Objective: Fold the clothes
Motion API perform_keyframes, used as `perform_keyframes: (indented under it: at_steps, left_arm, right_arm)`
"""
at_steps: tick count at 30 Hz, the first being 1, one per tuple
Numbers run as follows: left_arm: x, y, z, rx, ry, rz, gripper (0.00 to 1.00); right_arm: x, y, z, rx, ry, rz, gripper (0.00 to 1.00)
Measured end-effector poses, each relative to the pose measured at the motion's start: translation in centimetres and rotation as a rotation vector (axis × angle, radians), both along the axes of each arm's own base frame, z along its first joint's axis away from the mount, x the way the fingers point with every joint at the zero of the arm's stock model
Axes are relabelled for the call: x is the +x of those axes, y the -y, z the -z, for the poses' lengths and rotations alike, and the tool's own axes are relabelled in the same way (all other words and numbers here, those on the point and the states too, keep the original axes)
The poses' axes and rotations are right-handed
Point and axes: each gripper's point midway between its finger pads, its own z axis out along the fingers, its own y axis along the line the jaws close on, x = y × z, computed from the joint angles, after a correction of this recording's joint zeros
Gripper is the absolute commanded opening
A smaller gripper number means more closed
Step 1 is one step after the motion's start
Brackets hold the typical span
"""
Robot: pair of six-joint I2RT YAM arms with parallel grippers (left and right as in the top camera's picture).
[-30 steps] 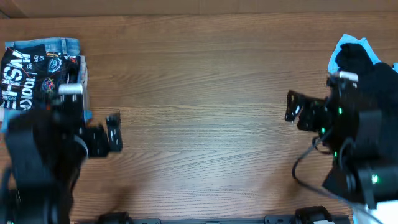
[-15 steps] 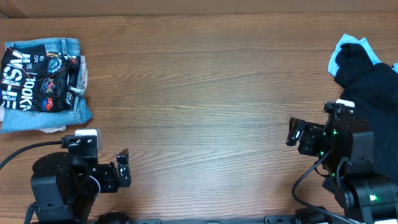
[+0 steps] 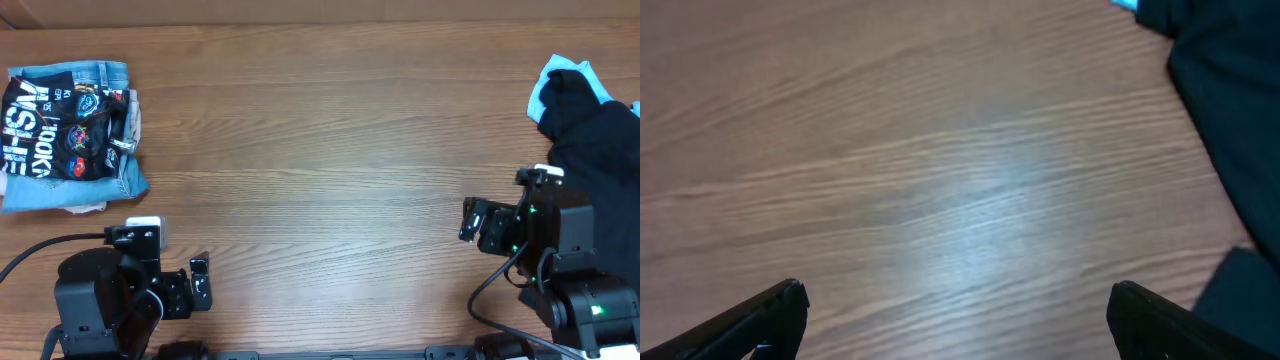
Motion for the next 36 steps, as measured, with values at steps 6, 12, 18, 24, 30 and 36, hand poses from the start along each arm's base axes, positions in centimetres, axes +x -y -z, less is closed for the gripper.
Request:
perform_keyframes:
  at_steps: [6,12,18,24,30,36]
  left_arm:
    - [0.0,0.0,0.0,0.000,-0.002,0.000,1.00]
    - [0.0,0.0,0.1,0.000,-0.003,0.000,1.00]
    - [0.0,0.0,0.1,0.000,-0.005,0.000,1.00]
    - [0.0,0.0,0.1,0.000,-0.005,0.000,1.00]
    - [0.0,0.0,0.1,0.000,-0.005,0.000,1.00]
    - [0.0,0.0,0.1,0.000,-0.005,0.000,1.00]
  right_arm:
    - [1.2,-0.4,-2.6,-0.010,0.206,-0.050,1.00]
    - [0.9,-1.0,-5.1,-0.049,0.545,-0.136,1.00]
    - [0.9,-1.4,-4.3,-0.057,0.778,-0.159,1.00]
    - [1.1,-1.6,-3.5,-0.055,0.946,-0.166,1.00]
    - [1.2,-0.8,-2.0,-0.088,0.993,-0.151,1.00]
    - [1.8,-1.0,1.8,-0.111,0.900,-0.184,1.00]
